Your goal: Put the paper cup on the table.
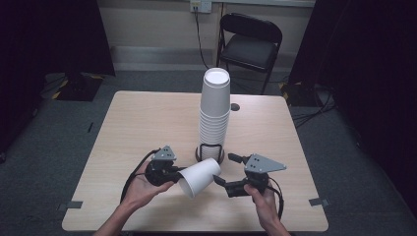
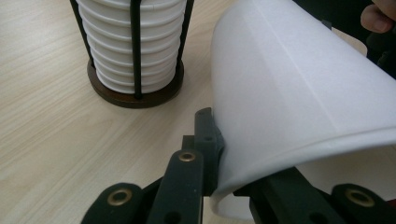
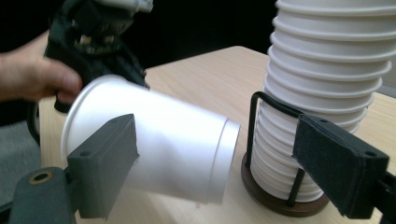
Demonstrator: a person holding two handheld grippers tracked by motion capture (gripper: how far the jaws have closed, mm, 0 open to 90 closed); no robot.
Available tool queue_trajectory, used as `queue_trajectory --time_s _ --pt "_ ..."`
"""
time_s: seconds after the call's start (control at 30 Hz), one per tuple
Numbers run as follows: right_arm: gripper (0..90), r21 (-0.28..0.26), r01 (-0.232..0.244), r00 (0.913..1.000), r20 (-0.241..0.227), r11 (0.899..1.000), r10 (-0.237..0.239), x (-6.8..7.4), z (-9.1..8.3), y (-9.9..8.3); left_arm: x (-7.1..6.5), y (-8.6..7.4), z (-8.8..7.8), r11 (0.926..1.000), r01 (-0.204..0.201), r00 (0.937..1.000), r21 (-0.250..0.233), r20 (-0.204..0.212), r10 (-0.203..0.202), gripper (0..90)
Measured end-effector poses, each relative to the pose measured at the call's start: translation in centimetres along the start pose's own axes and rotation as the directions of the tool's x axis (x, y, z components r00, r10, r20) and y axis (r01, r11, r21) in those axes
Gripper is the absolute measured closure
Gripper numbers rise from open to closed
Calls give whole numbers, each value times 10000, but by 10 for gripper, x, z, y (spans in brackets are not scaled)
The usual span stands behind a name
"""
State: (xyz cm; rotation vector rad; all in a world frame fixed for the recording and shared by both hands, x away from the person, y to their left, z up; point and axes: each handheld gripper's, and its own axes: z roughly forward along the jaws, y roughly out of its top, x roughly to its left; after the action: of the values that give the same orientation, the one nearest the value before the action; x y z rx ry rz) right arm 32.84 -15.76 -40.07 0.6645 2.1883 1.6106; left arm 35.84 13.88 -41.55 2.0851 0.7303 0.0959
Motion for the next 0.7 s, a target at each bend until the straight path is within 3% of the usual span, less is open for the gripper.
queue_trajectory --time_s 0.2,0.3,0.33,0.37,0.47,0.57,0.6,0.67,0.7 --pt "136 330 903 9949 -470 9954 -887 5 3 5 3 3 -2 9983 64 9999 586 119 -71 858" --pt "136 567 1540 9871 -532 9864 -1511 9 5 7 2 5 -2 9963 -15 9999 855 140 3 858" --pt "136 567 1540 9871 -532 9864 -1511 9 5 7 2 5 -2 9963 -15 9999 855 140 3 858" --pt "135 712 1977 9797 -491 9777 -1946 11 7 8 1 7 -1 9944 -66 9997 1053 219 43 858" --pt "135 939 2582 9653 -637 9615 -2531 15 9 8 -1 11 0 9901 -289 9993 1377 280 252 858" --pt "135 1078 2914 9558 -731 9505 -2847 18 9 7 -2 14 1 9890 -314 9992 1446 276 277 858" --pt "135 1194 3292 9438 -730 9367 -3224 21 9 6 -1 17 3 9883 -372 9990 1479 313 329 858" --pt "135 1243 3600 9327 -702 9247 -3537 23 9 4 -1 21 4 9852 -414 9986 1666 388 354 857" --pt "135 1243 3600 9327 -702 9247 -3537 23 9 4 -1 21 4 9852 -414 9986 1666 388 354 857"
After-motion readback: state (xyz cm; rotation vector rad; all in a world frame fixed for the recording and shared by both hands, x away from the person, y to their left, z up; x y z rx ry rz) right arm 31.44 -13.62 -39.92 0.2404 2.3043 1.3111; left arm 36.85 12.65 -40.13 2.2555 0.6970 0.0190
